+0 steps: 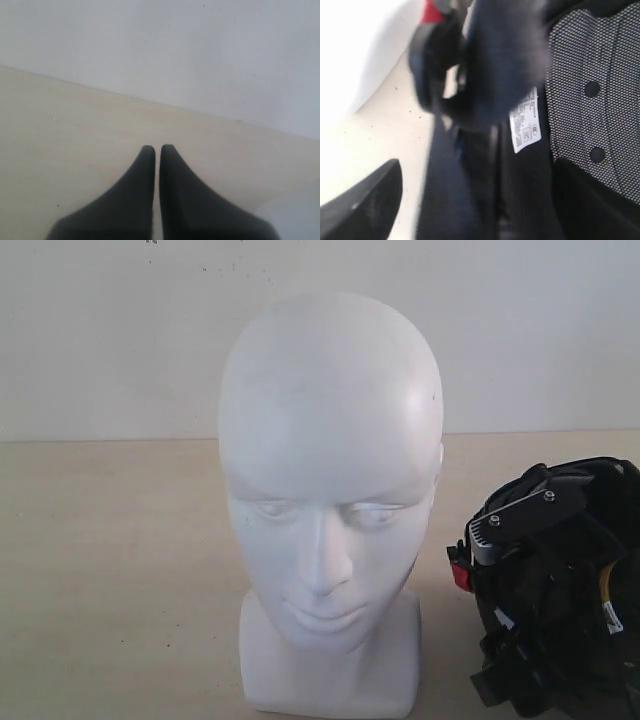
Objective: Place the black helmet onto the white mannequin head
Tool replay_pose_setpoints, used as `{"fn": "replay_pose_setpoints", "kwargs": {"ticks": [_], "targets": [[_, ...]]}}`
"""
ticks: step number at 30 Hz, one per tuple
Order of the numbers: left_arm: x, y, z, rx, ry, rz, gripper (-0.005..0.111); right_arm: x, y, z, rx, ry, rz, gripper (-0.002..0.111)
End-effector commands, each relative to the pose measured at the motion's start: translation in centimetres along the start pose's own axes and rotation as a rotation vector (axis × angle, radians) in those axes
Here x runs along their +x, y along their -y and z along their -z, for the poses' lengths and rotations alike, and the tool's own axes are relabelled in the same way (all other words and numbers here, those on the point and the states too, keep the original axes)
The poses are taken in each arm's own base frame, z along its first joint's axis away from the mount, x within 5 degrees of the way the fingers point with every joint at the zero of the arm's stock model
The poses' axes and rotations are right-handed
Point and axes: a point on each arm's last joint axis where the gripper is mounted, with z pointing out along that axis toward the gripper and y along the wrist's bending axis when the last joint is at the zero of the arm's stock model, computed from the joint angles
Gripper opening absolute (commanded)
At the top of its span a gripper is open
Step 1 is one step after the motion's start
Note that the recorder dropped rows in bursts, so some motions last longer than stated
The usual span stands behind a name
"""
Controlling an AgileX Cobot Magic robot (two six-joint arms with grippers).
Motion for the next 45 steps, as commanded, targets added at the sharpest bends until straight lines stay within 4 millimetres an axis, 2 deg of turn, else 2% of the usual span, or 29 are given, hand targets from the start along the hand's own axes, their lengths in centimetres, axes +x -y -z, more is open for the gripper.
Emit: {"fn": "replay_pose_setpoints", "kwargs": {"ticks": [1,15,29,38,45], "targets": [[0.1,0.0,0.0,0.002,-0.006,0.0,0.004,-0.1,0.0,0.0,0.005,0.007,0.006,0.077],[0.1,0.0,0.0,0.002,-0.006,0.0,0.004,0.5,0.4,0.0,0.045,-0.061,0.02,0.077],[0.1,0.0,0.0,0.002,-0.006,0.0,0.004,0.1,0.2,0.0,0.028,-0.018,0.011,0.077],[0.1,0.0,0.0,0.002,-0.006,0.0,0.004,0.6,-0.1,-2.1,0.034,-0.106,0.026,0.077],[0.1,0.0,0.0,0.002,-0.006,0.0,0.004,0.5,-0.1,-2.3,0.03,-0.105,0.013,0.075]]}}
